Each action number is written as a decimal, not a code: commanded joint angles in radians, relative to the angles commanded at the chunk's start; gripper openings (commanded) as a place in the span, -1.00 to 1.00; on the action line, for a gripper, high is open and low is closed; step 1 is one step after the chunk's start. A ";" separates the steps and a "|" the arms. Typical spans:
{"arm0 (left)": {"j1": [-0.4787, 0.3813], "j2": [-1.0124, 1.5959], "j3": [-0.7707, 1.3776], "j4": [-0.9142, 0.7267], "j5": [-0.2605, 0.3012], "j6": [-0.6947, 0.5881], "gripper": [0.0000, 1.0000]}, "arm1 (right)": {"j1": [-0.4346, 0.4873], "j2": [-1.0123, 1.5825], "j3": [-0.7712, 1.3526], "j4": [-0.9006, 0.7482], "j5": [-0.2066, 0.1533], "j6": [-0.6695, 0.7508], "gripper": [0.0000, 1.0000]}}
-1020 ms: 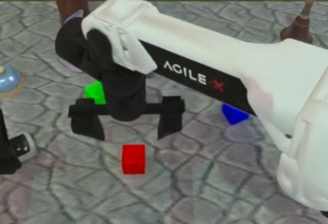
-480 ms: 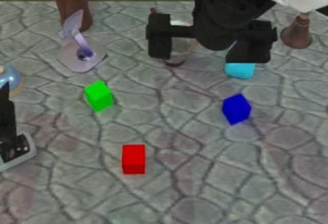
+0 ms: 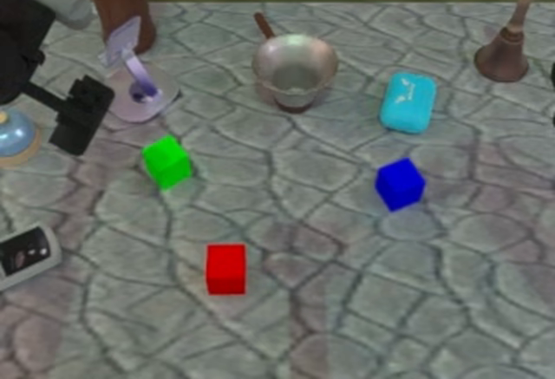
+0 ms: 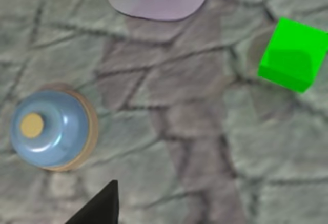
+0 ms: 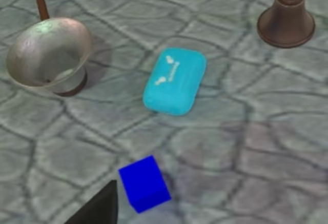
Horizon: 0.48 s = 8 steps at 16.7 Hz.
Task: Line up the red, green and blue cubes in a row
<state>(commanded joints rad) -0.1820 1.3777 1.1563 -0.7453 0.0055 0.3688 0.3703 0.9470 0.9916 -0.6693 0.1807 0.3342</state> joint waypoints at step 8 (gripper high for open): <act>-0.087 0.682 0.573 -0.370 0.001 0.182 1.00 | -0.266 -0.681 -0.726 0.456 -0.098 -0.253 1.00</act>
<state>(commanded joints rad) -0.2692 2.0594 1.7290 -1.1155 0.0060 0.5512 0.1044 0.2661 0.2657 -0.2136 0.0824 0.0813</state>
